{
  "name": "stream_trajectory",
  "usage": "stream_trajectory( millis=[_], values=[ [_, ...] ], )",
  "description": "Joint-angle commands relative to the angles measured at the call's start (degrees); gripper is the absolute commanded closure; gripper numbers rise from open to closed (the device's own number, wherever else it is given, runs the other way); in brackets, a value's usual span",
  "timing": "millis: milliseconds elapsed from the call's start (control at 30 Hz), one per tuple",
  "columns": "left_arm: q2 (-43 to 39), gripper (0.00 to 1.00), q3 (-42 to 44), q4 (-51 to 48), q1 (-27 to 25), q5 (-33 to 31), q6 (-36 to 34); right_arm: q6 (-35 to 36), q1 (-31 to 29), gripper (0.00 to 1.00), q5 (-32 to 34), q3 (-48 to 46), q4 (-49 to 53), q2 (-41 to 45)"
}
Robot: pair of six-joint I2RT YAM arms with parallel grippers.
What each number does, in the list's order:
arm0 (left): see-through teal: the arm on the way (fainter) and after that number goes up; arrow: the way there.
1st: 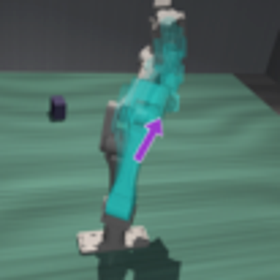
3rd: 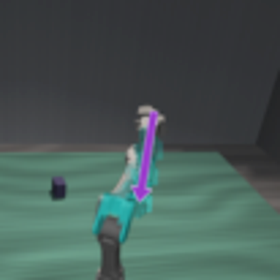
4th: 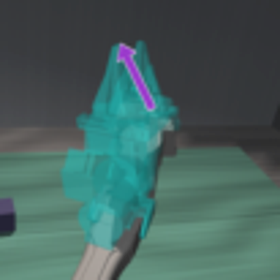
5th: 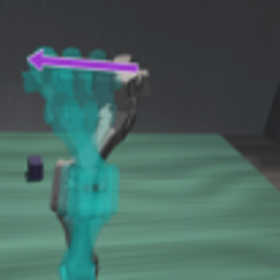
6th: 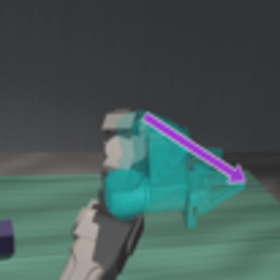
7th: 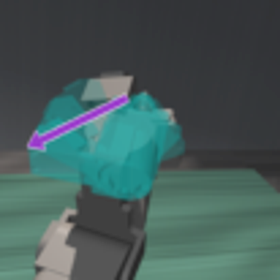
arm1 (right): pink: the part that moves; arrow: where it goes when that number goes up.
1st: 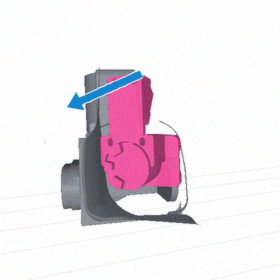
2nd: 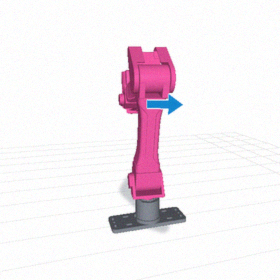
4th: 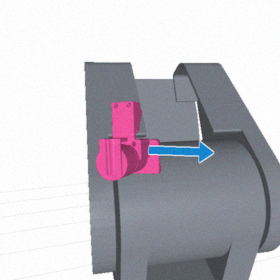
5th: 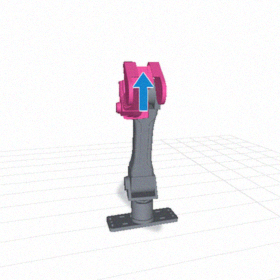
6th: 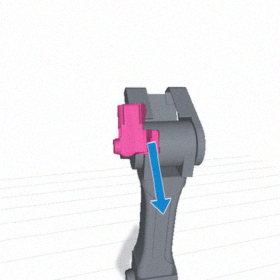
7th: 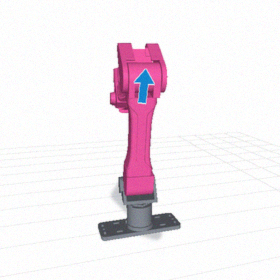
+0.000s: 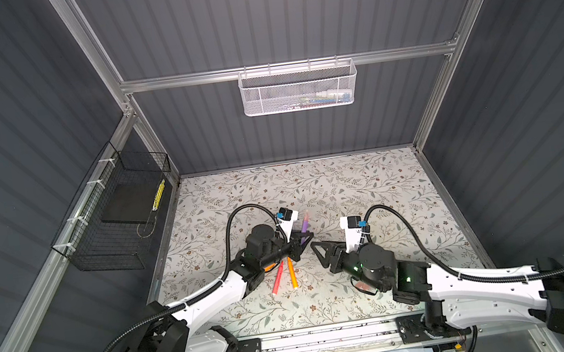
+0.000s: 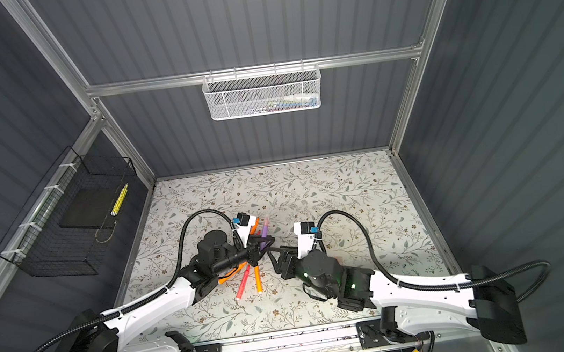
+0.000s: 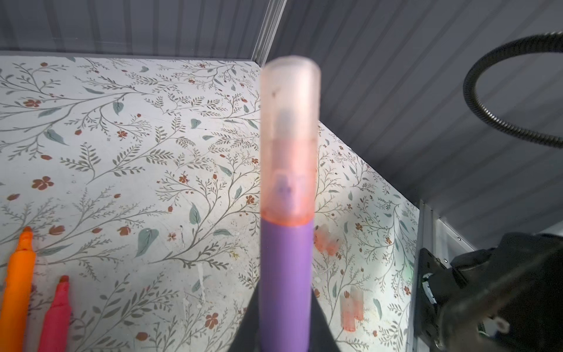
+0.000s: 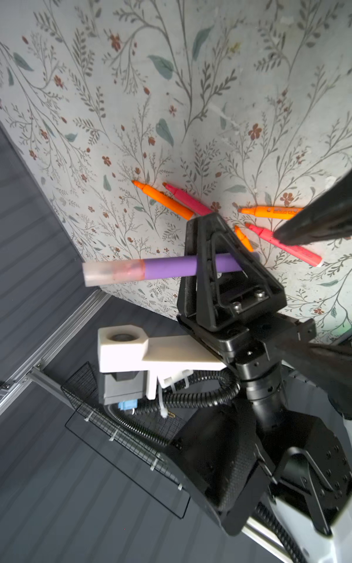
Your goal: Insert the pens into the pen caps
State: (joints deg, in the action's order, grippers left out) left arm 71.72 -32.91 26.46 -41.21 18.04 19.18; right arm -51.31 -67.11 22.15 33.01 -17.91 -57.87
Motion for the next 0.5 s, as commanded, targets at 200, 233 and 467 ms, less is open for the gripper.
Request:
stream_trajectory(
  millis=[200,233,467],
  values=[
    [1.4,1.00,-1.9,3.1,-0.9,-1.1,1.2,7.7,6.0,0.39,-3.9,0.0,3.2,6.1],
    [1.5,1.00,-1.9,3.2,-1.1,-0.8,0.9,7.8,6.8,0.39,-4.6,0.3,2.7,5.5],
    [2.0,1.00,-2.7,2.7,-3.0,0.0,-1.0,8.2,9.7,0.39,-10.2,5.7,-0.8,-4.9]
  ],
)
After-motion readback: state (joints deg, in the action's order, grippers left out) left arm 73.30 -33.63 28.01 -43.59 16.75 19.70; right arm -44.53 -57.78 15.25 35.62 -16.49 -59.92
